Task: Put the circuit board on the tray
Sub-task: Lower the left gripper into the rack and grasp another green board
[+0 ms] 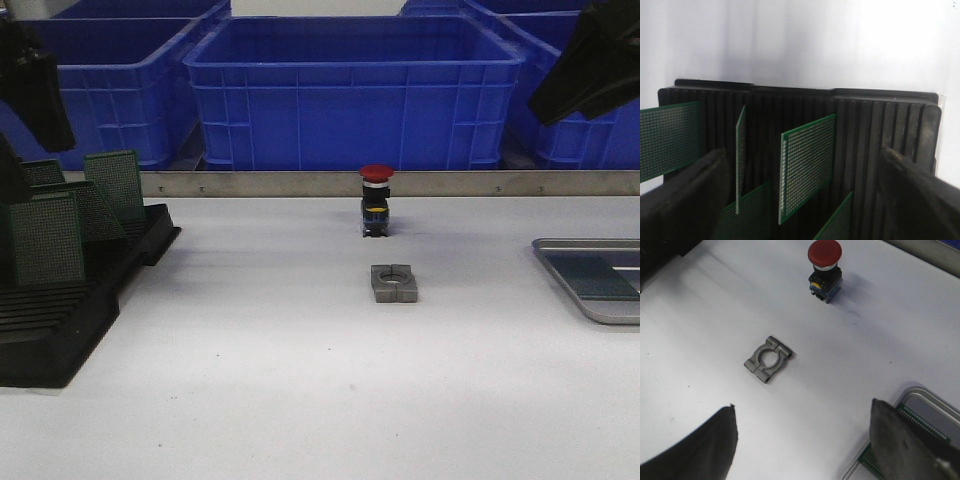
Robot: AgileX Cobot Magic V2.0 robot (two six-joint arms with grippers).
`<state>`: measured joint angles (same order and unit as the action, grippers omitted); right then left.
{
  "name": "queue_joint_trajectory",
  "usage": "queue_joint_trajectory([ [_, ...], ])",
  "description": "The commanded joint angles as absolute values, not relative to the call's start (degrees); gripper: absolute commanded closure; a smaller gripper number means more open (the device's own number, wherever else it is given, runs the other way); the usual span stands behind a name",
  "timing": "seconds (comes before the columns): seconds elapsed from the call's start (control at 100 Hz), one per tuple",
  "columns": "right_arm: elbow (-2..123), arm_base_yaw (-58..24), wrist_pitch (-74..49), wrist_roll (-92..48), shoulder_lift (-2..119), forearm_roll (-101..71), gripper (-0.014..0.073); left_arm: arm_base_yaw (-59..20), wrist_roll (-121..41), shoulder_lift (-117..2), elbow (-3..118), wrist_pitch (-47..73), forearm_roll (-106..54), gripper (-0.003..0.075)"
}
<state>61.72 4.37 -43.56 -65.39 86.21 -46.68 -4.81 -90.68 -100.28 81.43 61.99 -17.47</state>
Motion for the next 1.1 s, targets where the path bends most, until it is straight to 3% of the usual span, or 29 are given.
queue_joint_trajectory([
  [0.0,63.16,4.37,-42.19,-66.12,83.53,-48.61,0.0027,-4.75,-89.95,-98.09,82.41,60.99,-19.74,0.0156],
  [0.09,63.16,4.37,-41.62,-66.12,83.53,-48.61,0.0027,-4.75,-89.95,-98.09,82.18,61.12,-19.74,0.0162],
  [0.3,63.16,4.37,-41.17,-66.12,83.53,-48.61,0.0027,-4.75,-89.95,-98.17,82.18,61.22,-19.74,0.0274],
  [1.09,63.16,4.37,-41.94,-66.12,83.53,-48.95,0.0027,-4.75,-92.02,-102.83,78.46,54.99,-20.69,0.0279],
])
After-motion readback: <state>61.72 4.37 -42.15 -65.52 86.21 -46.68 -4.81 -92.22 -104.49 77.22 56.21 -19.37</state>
